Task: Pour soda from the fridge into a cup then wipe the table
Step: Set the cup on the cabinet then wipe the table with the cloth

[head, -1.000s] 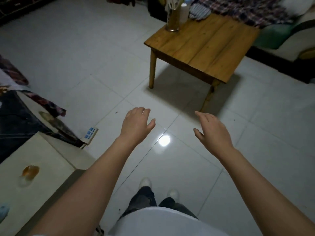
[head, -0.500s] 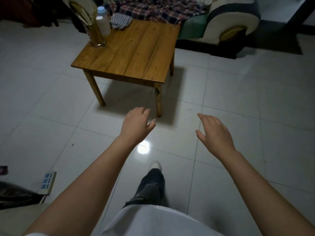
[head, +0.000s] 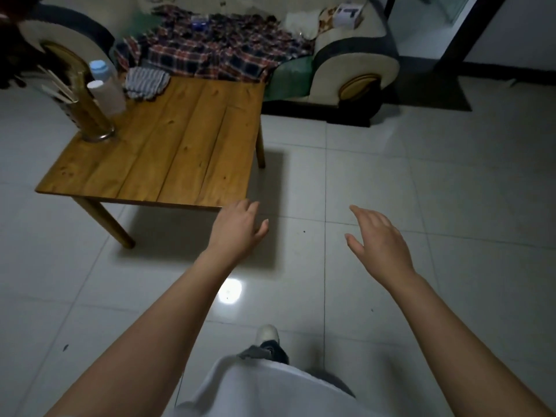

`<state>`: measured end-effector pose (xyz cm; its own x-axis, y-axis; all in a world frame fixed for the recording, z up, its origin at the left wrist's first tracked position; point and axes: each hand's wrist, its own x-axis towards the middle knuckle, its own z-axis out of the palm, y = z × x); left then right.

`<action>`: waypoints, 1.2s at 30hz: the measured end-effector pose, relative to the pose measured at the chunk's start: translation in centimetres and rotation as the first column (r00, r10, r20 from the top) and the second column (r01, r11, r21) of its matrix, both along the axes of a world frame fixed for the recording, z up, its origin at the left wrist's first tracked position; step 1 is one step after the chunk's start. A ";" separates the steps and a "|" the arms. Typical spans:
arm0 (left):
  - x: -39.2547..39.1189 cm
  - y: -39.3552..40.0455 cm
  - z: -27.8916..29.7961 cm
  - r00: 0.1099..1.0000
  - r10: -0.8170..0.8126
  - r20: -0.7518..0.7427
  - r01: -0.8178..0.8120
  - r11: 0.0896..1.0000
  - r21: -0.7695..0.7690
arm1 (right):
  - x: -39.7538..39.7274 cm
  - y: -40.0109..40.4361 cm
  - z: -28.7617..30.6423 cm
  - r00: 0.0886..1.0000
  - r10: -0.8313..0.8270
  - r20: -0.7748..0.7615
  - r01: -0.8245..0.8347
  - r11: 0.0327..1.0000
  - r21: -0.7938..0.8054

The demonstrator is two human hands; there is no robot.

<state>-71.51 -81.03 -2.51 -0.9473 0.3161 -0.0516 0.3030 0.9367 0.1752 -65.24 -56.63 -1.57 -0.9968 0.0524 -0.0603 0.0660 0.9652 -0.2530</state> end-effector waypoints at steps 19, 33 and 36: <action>-27.1 14.2 0.2 0.992 0.120 0.039 -0.119 0.993 -0.008 | -30.4 14.2 -0.7 0.980 0.196 0.016 -0.196 0.981 0.002; -40.4 14.8 -1.0 0.852 0.520 0.056 -0.523 0.852 0.036 | -52.6 16.4 0.2 0.870 0.493 0.020 -0.494 0.869 0.028; -43.2 13.1 -1.4 0.821 0.567 0.073 -0.570 0.821 0.035 | -57.0 14.2 0.1 0.836 0.548 0.006 -0.548 0.836 0.026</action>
<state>-114.66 -67.94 -3.92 -0.9556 -0.2737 -0.1092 -0.2921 0.9286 0.2291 -122.26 -42.43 -1.44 -0.8629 -0.5012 -0.0645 -0.4763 0.8494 -0.2273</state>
